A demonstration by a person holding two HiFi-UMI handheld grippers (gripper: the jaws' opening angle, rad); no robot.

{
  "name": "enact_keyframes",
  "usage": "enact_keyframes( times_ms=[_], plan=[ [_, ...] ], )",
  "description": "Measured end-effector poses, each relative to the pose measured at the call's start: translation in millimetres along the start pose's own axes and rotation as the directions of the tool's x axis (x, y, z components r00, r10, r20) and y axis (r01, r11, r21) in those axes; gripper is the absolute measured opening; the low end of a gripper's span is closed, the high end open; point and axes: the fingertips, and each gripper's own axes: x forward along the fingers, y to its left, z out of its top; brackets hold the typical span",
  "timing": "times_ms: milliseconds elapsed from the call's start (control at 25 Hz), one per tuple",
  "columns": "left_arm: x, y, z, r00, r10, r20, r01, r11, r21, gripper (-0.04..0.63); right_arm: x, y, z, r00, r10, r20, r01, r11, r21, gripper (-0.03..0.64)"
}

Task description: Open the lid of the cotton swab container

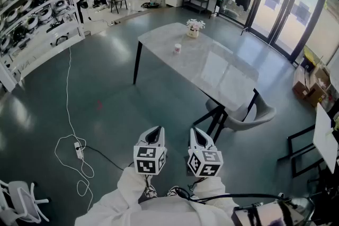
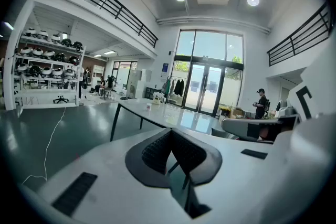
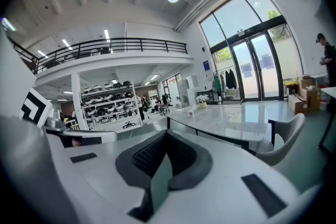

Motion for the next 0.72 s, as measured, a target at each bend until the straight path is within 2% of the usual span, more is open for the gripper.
enact_keyframes(
  times_ms=[360,560,720],
  plan=[
    [-20,15,-10,1.0,-0.003,-0.012,0.003,1.0,-0.019,-0.005,-6,22,-8,1.0,-0.007,-0.013,0.007,1.0,-0.008,0.06],
    [-30,24,-15,1.0,-0.013,-0.017,0.012,1.0,-0.022,-0.005,-7,32,-12,1.0,-0.016,0.002,0.016,0.998,0.058,0.06],
    [-36,31,-20,0.999,-0.025,-0.022,0.025,1.0,-0.01,-0.005,-6,39,-19,0.999,-0.037,-0.01,0.037,0.998,0.058,0.06]
  ],
)
